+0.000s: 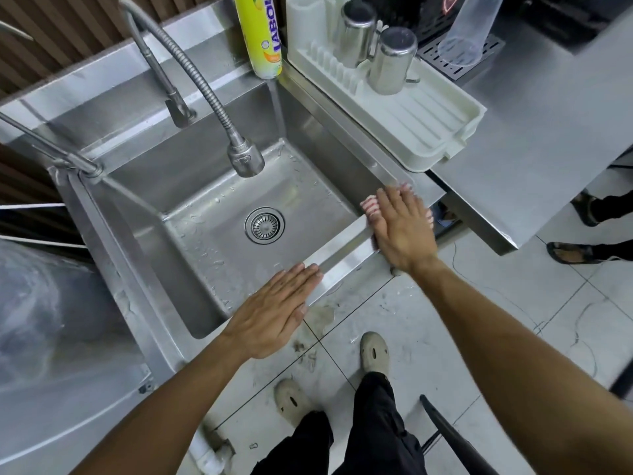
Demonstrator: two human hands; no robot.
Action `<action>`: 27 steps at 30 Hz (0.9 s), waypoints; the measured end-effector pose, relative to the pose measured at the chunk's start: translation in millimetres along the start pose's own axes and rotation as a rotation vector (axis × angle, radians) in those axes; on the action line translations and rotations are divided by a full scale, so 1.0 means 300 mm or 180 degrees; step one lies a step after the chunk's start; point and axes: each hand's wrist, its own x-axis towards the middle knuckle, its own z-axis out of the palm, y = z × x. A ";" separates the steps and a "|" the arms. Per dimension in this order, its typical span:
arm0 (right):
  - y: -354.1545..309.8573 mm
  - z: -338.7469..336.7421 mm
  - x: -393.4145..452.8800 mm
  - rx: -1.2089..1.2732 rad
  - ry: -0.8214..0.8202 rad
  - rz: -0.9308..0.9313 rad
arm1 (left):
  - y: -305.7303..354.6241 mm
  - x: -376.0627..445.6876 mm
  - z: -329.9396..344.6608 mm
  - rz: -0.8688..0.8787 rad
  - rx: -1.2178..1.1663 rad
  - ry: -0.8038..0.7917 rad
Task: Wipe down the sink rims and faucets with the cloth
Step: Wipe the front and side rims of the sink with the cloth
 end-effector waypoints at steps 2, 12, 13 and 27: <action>-0.088 0.037 -0.064 -0.0014 -0.0083 -0.0308 | 0.000 0.000 0.003 -0.0037 0.0004 0.0022; 0.046 -0.010 0.001 -0.0037 0.0165 0.0173 | 0.004 -0.007 0.010 -0.0151 0.0122 -0.0041; -0.031 0.018 -0.043 0.0028 0.0249 0.0205 | 0.003 -0.007 0.008 -0.0159 0.0136 -0.0025; 0.077 -0.079 0.046 -0.0196 -0.0347 -0.0024 | 0.006 -0.059 0.017 -0.0439 -0.0013 0.0077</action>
